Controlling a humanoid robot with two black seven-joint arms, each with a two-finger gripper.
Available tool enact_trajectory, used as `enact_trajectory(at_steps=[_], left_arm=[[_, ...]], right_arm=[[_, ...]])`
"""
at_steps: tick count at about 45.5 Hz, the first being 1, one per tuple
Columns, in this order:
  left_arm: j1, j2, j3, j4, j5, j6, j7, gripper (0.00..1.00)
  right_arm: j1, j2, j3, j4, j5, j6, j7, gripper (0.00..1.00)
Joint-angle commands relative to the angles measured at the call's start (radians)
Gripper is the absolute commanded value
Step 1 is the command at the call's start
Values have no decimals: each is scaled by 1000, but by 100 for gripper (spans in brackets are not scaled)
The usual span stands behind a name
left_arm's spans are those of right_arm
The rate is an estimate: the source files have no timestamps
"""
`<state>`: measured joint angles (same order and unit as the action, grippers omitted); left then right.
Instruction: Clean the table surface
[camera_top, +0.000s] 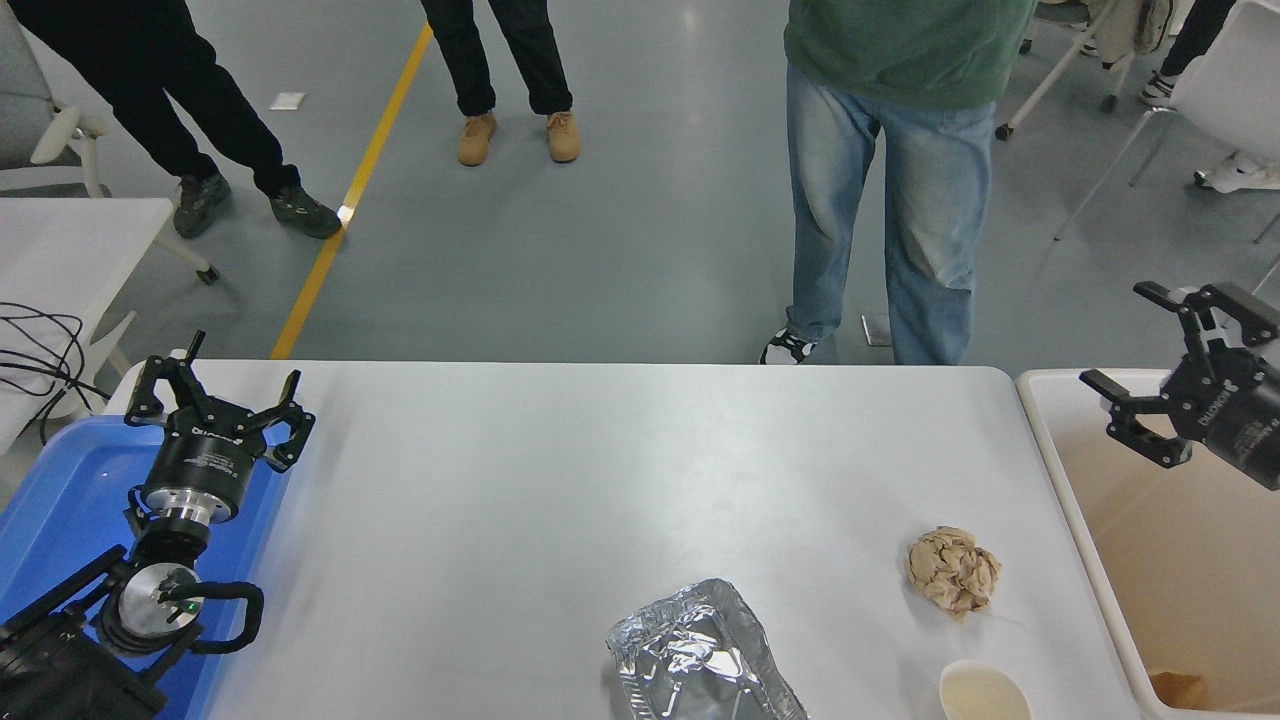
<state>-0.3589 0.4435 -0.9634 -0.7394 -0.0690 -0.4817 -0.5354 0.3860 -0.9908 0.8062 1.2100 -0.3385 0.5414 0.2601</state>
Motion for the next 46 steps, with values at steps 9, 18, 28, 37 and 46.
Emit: enact_trajectory(at_steps=[9, 18, 28, 37, 46], left_arm=[[0, 0, 0, 0, 0, 0, 0, 99], [0, 0, 0, 0, 0, 0, 0, 99], [0, 0, 0, 0, 0, 0, 0, 99], [0, 0, 0, 0, 0, 0, 0, 99], [0, 0, 0, 0, 0, 0, 0, 99]], right_arm=[[-75, -140, 2, 275, -284, 15, 21, 100], [-67, -175, -5, 318, -462, 20, 19, 100], [-53, -183, -5, 374, -752, 35, 21, 100], [-59, -245, -10, 477, -876, 34, 22, 100], [-68, -282, -33, 520, -971, 32, 25, 100]])
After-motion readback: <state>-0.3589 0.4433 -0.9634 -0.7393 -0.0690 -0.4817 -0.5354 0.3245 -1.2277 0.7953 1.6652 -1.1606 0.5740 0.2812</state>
